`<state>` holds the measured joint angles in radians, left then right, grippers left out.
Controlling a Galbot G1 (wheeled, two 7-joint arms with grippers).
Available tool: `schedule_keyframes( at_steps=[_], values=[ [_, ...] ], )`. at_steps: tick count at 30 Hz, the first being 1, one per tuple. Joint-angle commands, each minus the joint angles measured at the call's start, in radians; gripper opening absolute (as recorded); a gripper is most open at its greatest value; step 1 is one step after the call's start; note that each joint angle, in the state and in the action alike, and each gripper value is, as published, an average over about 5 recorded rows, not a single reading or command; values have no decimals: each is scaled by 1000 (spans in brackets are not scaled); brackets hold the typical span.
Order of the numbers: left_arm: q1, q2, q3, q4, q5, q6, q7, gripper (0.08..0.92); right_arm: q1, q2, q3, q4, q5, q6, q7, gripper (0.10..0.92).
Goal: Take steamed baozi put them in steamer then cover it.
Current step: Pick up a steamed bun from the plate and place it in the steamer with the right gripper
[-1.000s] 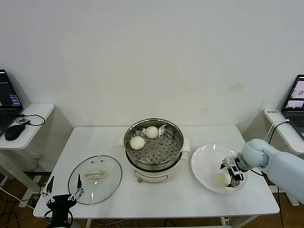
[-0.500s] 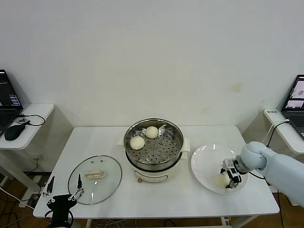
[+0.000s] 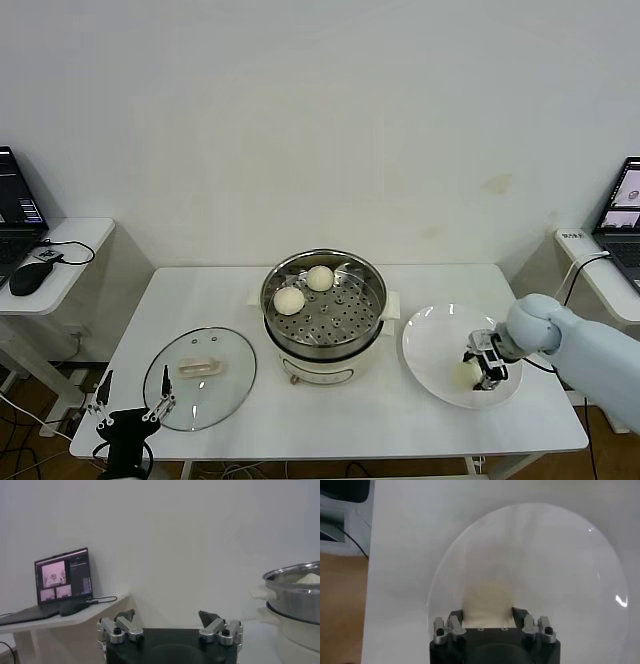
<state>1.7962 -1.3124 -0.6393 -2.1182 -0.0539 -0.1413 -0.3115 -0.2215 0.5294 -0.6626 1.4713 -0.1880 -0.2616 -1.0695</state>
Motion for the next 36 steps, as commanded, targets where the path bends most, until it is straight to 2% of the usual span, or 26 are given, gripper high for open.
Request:
schedule_keyframes(
  at_steps=[1,9,15,24,31,36],
  values=[
    [-2,1,0,-3,-1,1,0,823,100,-31,-14,41,46,-4,-12,619],
    [-6,6,5,-13,-2,2,0,823,347,-64,-58,97,195,-38,-39,623],
    [-5,12,8,-25,-5,2,0,823,552,-19,-136,85,292,-57,-43,628],
    [-4,18,6,-37,-7,2,-1,823,848,207,-335,46,387,-72,-8,628],
    [-1,14,1,-42,-7,1,-2,823,811,392,-380,-9,407,-64,33,634],
    [5,19,-13,-42,-11,1,-2,823,759,490,-441,-51,403,-1,52,631]
  ],
)
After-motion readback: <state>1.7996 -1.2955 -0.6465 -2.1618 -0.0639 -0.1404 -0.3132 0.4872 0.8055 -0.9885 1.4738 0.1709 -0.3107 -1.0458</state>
